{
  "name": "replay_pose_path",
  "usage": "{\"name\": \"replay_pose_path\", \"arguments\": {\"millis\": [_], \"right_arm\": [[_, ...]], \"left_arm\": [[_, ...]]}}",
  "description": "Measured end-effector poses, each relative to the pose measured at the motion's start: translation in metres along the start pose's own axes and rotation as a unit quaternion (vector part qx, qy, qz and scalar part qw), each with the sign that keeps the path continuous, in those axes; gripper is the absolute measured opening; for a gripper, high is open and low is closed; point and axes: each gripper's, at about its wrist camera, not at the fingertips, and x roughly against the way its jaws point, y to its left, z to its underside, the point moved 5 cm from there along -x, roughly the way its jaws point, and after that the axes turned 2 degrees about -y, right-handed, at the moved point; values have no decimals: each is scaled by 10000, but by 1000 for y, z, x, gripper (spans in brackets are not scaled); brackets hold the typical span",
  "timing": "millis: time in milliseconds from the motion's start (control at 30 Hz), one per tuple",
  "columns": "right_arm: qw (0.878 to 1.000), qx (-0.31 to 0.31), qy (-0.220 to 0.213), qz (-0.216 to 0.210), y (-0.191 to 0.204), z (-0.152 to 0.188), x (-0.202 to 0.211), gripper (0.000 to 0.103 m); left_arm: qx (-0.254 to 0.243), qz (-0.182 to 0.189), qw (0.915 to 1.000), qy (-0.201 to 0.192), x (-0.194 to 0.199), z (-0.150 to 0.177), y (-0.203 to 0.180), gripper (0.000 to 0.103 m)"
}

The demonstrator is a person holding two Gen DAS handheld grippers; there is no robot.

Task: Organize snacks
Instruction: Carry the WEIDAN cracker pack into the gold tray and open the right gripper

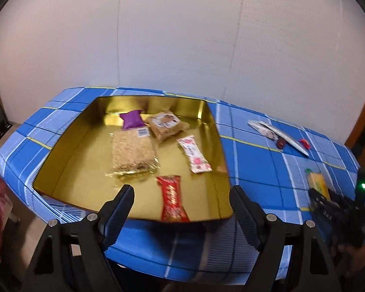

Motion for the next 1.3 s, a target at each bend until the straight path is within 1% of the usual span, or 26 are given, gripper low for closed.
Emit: {"name": "replay_pose_path", "arguments": {"millis": [200,300,400,533,667,833,867,1000,1100,1200,1300], "right_arm": [[10000,12,-1,10,-1,0,0,53],[10000,-3,15,13,0,0,0,53],[10000,-26,61,8,-1,0,-1,53],[9997,-71,239,30,0,-3,-2,51],[9991,-57,426,36,5,-5,-4,50],[9975,-25,692,-124,17,-9,-9,49],[9973,-21,721,-162,20,-10,-11,49],[9974,38,708,-121,29,-11,-13,49],[9966,4,808,-139,32,-13,-14,49],[9954,-113,873,-375,40,-18,-9,49],[9936,-179,833,-745,58,-31,2,49]], "left_arm": [[-41,246,9997,45,2,19,-12,81],[-92,436,9990,49,3,31,-18,81],[-73,625,9979,142,0,47,-22,81],[-103,800,9964,269,-6,68,-28,81],[-137,810,9960,349,-14,80,-30,81],[37,649,9969,453,-22,85,-18,81],[38,655,9971,387,-21,85,-17,81],[-61,587,9976,354,-22,86,-18,81],[-40,583,9978,327,-21,87,-18,81],[41,562,9980,300,-23,85,-16,81],[35,543,9981,286,-23,84,-15,81]]}}
